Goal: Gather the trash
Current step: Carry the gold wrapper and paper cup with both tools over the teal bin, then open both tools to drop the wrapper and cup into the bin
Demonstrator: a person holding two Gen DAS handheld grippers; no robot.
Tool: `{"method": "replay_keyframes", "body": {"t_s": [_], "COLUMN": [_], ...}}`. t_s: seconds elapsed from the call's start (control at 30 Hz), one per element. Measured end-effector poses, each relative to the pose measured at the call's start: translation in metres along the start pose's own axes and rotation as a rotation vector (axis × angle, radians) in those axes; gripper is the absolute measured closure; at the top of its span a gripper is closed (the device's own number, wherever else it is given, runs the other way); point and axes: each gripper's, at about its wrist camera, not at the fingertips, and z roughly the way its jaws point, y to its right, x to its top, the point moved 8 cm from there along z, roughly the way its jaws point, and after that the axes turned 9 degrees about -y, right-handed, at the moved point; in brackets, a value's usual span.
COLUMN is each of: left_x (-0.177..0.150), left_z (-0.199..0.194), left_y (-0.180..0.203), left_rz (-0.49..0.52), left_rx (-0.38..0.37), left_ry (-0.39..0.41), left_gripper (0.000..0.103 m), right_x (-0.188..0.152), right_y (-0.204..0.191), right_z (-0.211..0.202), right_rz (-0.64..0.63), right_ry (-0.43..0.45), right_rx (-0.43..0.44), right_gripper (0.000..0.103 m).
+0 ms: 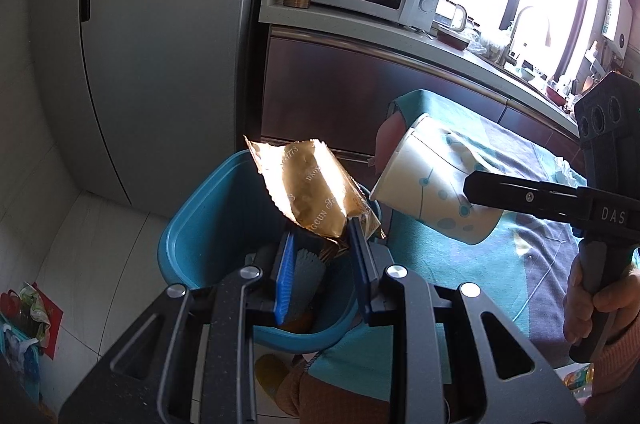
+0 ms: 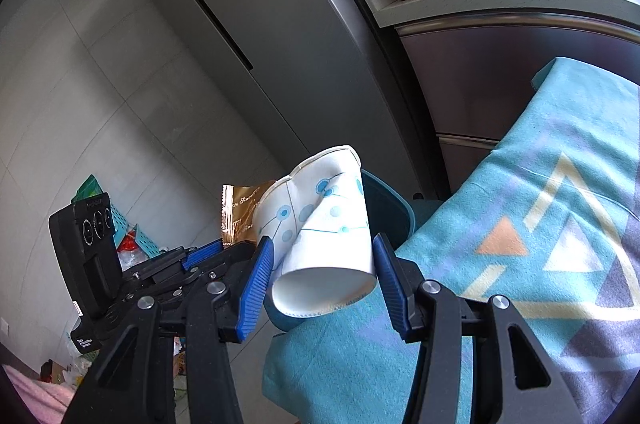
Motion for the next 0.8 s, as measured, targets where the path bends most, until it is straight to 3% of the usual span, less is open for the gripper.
{"method": "replay_keyframes", "body": {"t_s": [0.8], "left_x": [-0.003], "left_z": [0.031], "left_y": [-0.015], "left_rz": [-0.039], "left_rx": [0.03], "left_ry": [-0.056], "left_gripper": [0.077], "right_x": [0.008], "right_y": [-0.01], "right_z": [0.038], "right_rz": [-0.039], "right_ry": [-0.073], "right_rx": [-0.06], "right_gripper": [0.054]}}
